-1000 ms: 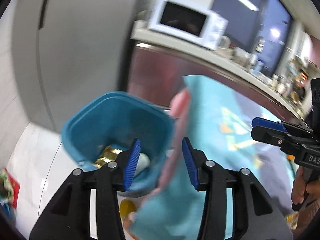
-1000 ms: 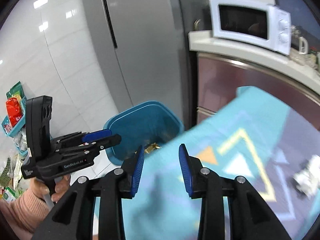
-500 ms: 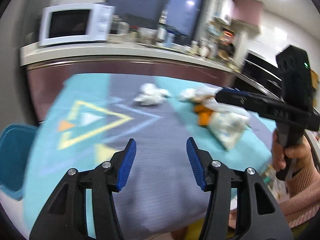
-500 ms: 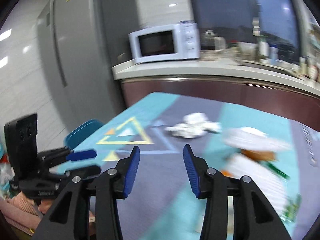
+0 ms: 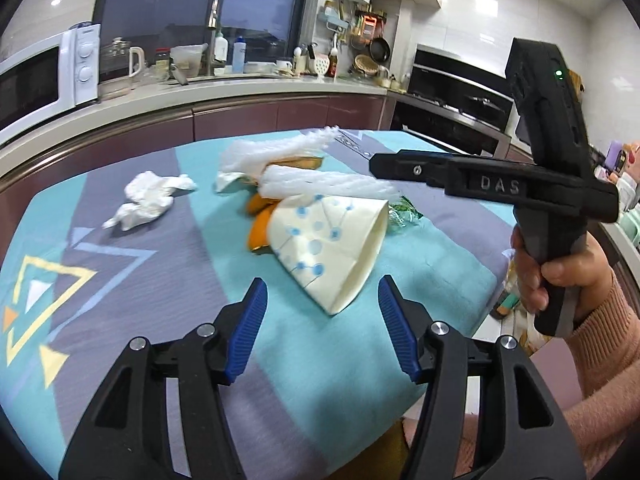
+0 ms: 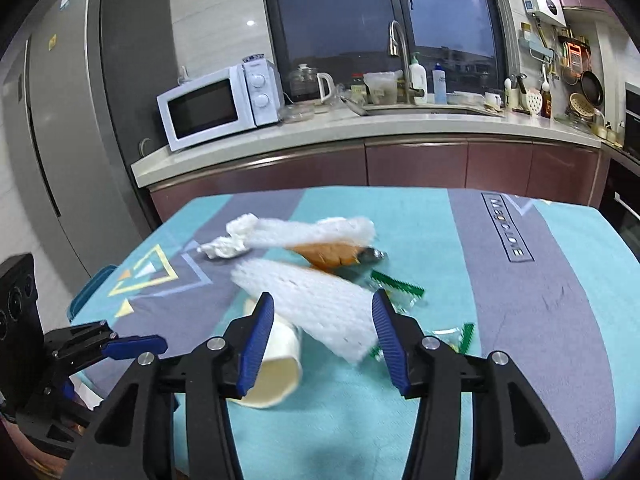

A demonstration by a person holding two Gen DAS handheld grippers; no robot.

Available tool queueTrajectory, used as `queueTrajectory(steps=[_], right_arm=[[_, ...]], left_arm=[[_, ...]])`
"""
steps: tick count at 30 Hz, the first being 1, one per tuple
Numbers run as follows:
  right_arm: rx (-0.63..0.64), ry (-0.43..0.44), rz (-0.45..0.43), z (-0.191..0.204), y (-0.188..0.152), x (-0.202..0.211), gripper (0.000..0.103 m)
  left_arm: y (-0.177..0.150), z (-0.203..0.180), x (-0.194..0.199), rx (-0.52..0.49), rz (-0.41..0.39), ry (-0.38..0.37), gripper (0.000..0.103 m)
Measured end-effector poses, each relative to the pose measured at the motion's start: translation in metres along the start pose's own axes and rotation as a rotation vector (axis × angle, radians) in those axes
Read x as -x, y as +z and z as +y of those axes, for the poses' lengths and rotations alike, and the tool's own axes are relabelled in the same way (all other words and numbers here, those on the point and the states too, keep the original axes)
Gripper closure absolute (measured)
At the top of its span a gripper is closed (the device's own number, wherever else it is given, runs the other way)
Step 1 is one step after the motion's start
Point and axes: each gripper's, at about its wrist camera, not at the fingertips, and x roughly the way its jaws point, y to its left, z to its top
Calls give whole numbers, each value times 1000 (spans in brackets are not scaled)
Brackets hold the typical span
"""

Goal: Collect trash
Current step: 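Move both tools back over the table toward the remaining trash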

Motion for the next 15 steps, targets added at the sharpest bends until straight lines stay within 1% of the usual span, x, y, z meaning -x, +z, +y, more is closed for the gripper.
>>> queueTrajectory(steps=[2,5,7,11,14,15], right_arm=[[3,-4,4,-1,-5,0,52],[1,-4,5,-3,-9,-3,52],[-2,-1,5,-3,-10,-3,52],[-1,10,5,-3,-12,-6,52],[8,14,4,-2,-11,-7,52],[13,14,3,-2,-11,-8,52]], left_arm=[[4,-3,-10,-11,16,14,46],[7,-6,-27,-17,55,39,48],[7,-5,-35,-4,79,42,52],[9,2,-42,26,94,47,56],[9,7,-47,42,105,54,63],[9,9,-48,48,110,56,68]])
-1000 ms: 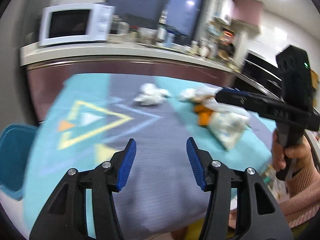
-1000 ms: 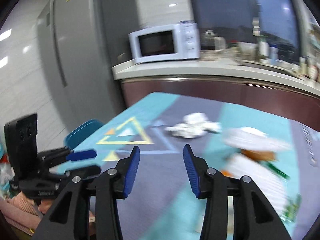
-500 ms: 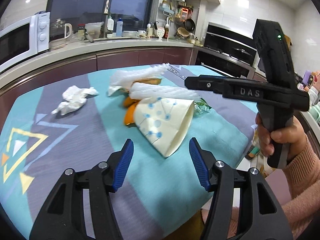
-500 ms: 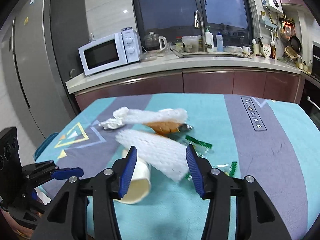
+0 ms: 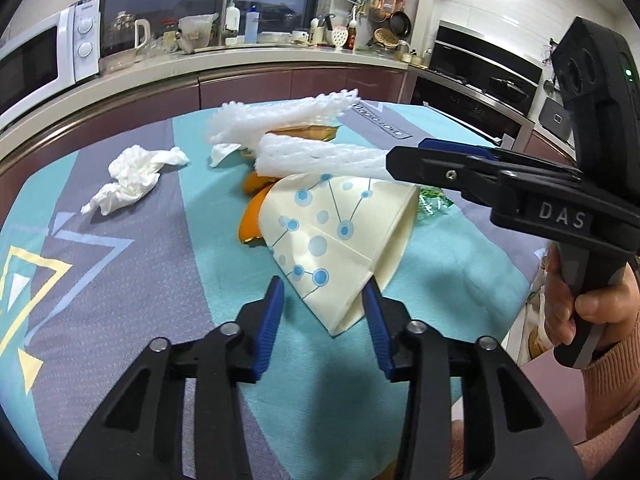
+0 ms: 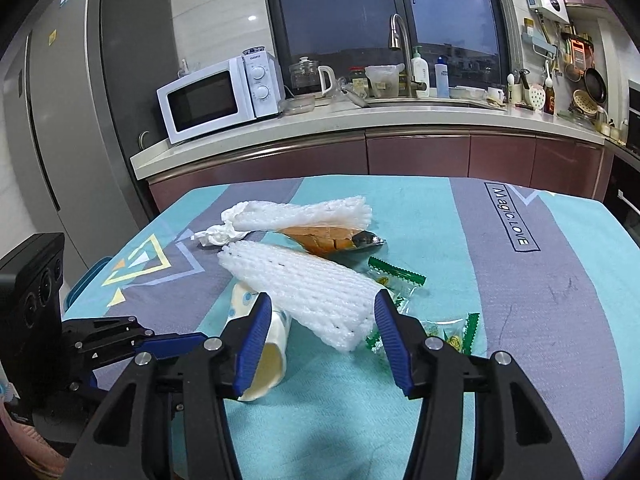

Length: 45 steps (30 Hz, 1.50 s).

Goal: Collect trash
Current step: 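Move both tools back over the table toward the remaining trash, then grasp the paper cup with the left gripper while the right gripper grasps a foam net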

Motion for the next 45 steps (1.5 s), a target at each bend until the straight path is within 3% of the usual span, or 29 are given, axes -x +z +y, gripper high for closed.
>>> queueTrajectory(steps=[6,10,22,25,28,41,44,45], right_arm=[[34,1,7,7,2,-6,52],[62,-5,12,13,2,-11,52],[180,-127,32,30,-4,-22,52],[180,-120,36,30,-6,-21,52],[202,-142,28,32,-9,-18,44],[340,-224,113,51,-22,-40,37],[342,-218,139,50,-22,-48,38],[342,-222,145,50,-22,-50,45]], left_arm=[[-4,9,-2,31,5,0,94],[-7,16,5,39,-13,10,99],[-13,30,28,81,-50,20,99],[-15,35,35,95,-61,22,99],[-17,41,41,111,-68,31,99],[-25,59,59,159,-89,59,99],[-26,61,62,166,-94,67,99],[-26,61,63,170,-95,67,99]])
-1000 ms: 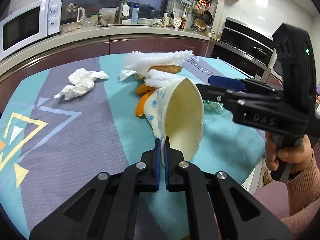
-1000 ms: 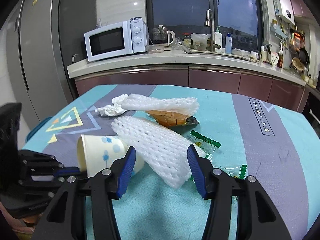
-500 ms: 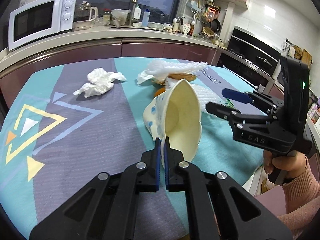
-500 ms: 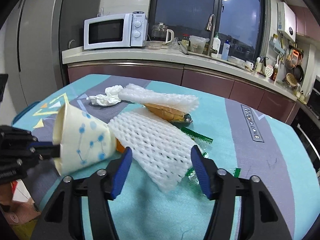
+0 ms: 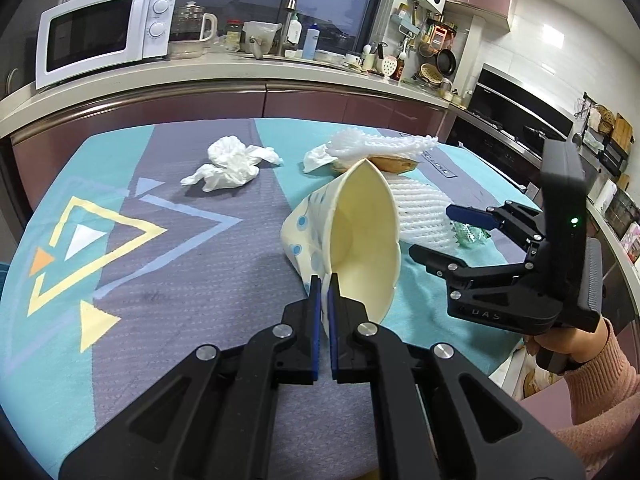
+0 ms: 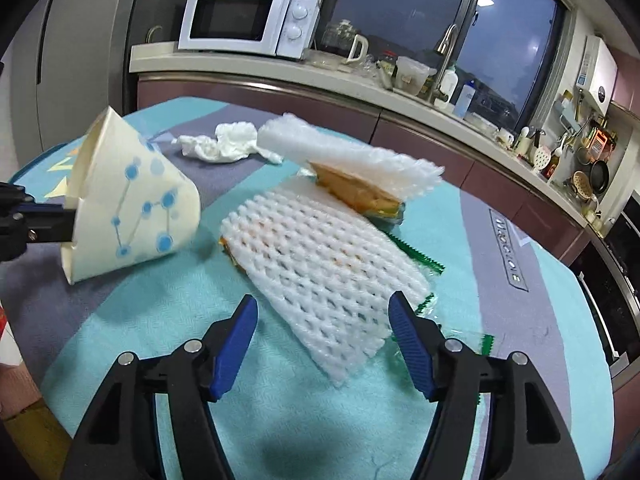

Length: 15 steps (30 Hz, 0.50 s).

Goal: Collect trash
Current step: 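Grasp the paper cup with the left gripper while the right gripper grasps a foam net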

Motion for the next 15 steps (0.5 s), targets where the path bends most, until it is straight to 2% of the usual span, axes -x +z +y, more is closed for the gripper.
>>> queueTrajectory(steps=[1,3,5,9,15], right_arm=[[-2,4,6,0,0,-1,49],[-29,30,22,-4,0,-4,79],[-45,39,22,-6,0,-4,88],[-78,69,-6,-12,0,5,93],[-83,184,-53,-6,8,31,93]], left_arm=[[0,1,0,2,-1,2,99],[0,3,3,8,-5,4,99],[-1,7,6,16,-11,9,99],[-3,16,13,31,-22,21,99],[-5,34,34,55,-57,50,99]])
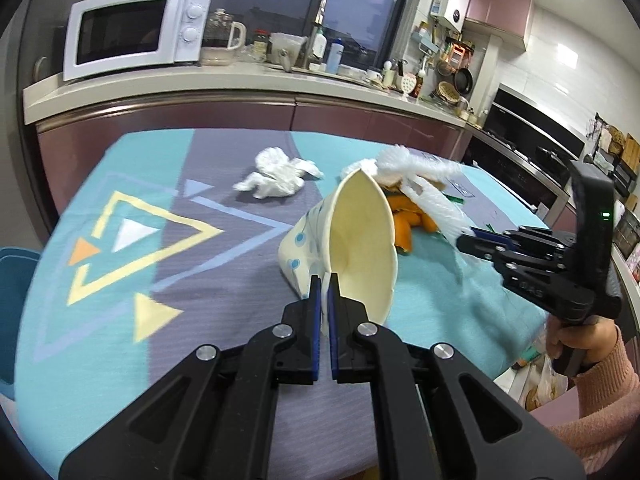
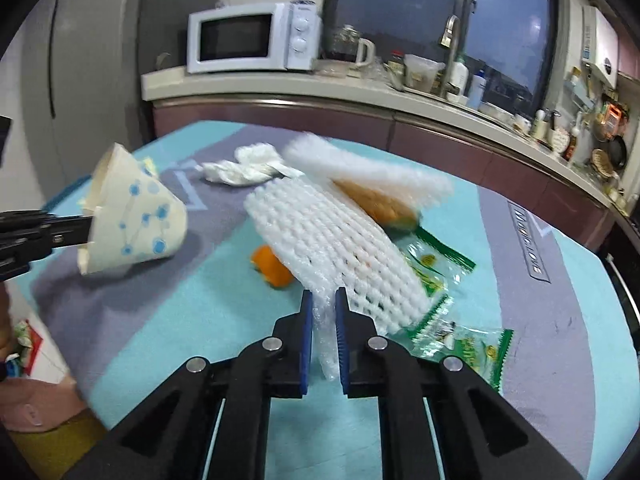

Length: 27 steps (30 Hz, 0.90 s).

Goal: Collect trash
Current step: 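Grasp the paper cup with the left gripper while the right gripper grasps a foam net, then carry cup and foam net to the teal bin and open both grippers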

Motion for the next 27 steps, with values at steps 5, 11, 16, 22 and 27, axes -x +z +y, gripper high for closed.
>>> queueTrajectory(steps=[5,11,16,22,27], right_arm=[[10,112,-25,19,11,9,94],[24,246,-42,47,26,10,94],[34,341,-57,71,43,4,94],[74,421,-75,104,61,-2,94],[111,479,-81,129,76,-10,94]], left_arm=[[-2,20,22,22,-30,35,99],[-6,44,49,53,-67,86,99],[-7,69,72,88,-105,142,99],[-10,102,102,125,-145,226,99],[-8,131,130,151,-182,311,99]])
